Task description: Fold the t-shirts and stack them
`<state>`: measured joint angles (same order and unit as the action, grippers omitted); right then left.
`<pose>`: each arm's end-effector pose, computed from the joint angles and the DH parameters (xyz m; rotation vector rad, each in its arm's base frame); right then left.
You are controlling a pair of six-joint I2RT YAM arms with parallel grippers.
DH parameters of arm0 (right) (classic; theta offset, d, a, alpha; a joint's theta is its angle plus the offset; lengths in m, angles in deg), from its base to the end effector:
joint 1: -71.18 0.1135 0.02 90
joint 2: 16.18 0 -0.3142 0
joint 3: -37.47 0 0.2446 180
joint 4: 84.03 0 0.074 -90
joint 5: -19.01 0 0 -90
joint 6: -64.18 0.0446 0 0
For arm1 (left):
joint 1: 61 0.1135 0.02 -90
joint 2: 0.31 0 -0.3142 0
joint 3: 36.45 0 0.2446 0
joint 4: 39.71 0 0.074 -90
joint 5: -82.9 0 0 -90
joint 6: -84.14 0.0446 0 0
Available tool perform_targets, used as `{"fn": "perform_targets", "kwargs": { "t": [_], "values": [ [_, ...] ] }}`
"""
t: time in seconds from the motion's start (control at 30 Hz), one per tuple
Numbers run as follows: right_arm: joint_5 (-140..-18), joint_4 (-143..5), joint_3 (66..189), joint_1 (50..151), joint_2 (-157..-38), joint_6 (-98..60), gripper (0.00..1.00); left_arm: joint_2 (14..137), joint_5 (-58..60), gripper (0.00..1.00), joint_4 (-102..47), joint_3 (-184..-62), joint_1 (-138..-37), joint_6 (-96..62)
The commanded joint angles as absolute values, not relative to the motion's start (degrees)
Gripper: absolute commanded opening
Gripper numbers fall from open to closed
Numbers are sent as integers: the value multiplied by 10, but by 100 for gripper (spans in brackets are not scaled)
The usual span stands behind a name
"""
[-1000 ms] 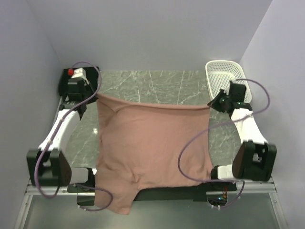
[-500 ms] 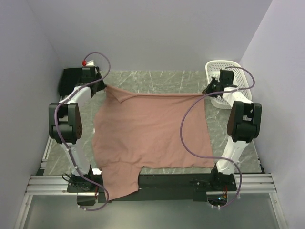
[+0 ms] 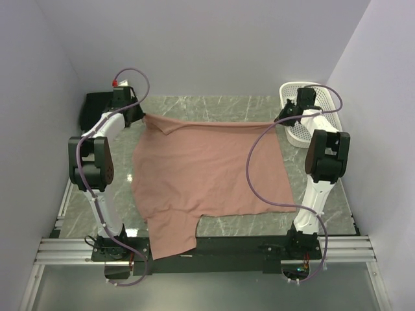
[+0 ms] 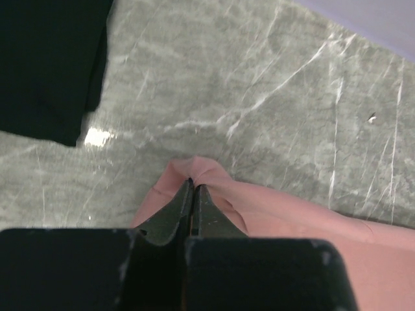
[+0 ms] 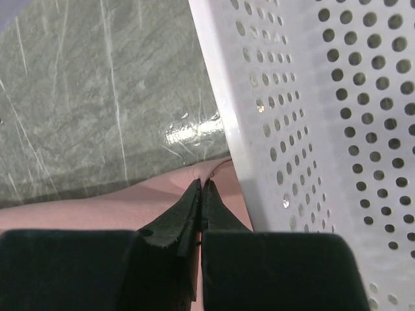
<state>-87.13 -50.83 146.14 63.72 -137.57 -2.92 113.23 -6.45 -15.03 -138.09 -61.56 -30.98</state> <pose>0.5009 -0.0531 0.2439 0.4906 2.3292 0.4631 0.4800 -0.0052 0.2804 -0.4663 2.1721 -0.2607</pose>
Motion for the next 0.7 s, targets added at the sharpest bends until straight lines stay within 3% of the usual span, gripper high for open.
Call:
{"fn": "perform_targets", "kwargs": {
  "t": [0.0,0.67],
  "values": [
    [-871,-494,1470,640,-1354,-24,0,1104,-65,1,-122,-1392,-612,-328],
    [-829,-418,1337,639,-1187,-25,0,865,-52,1,79,-1260,-612,-435]
  ]
}}
